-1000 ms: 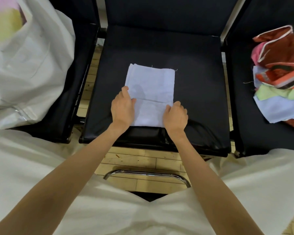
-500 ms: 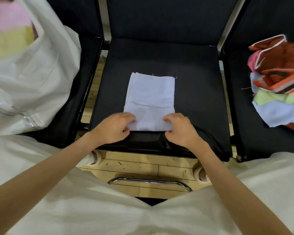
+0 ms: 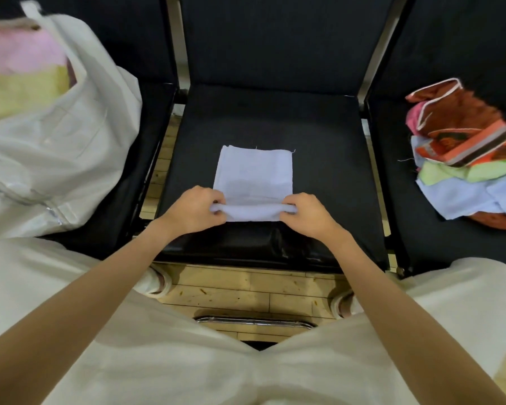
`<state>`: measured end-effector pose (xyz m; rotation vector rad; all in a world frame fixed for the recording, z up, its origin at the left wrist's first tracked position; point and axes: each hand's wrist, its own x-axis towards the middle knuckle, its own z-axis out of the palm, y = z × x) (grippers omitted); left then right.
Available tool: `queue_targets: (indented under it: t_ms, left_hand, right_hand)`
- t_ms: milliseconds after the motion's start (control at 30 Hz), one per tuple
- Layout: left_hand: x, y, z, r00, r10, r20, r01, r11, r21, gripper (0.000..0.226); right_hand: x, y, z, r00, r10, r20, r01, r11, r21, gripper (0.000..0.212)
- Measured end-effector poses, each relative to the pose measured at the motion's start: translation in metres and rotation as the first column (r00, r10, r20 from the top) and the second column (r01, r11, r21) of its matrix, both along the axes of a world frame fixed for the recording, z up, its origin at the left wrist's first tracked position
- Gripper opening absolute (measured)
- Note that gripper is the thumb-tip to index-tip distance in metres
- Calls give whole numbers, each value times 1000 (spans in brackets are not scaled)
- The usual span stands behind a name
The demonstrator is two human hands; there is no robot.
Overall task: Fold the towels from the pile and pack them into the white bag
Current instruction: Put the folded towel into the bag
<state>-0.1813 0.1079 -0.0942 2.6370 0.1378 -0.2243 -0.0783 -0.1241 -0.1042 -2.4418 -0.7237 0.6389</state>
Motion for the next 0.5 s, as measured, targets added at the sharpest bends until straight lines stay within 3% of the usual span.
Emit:
queue_targets:
  t_ms: [133, 267, 333, 500]
  left_hand:
    - [-3, 2, 16, 993, 117, 28, -109, 975, -192, 6]
    - [1, 4, 28, 956, 293, -35, -277, 852, -443, 21]
    - [7, 6, 29, 905, 409, -115, -403, 739, -541, 25]
    - [23, 8, 10, 669, 644, -370, -669, 306, -677, 41]
  right_hand:
    - [-4, -3, 11, 971, -159, -179, 191, 964, 183, 33]
    - [-3, 2, 16, 870, -293, -397, 424, 856, 297, 25]
    - [1, 9, 11, 794, -356, -493, 538, 789, 297, 18]
    - [18, 28, -7, 677, -472, -564, 693, 667, 274, 27]
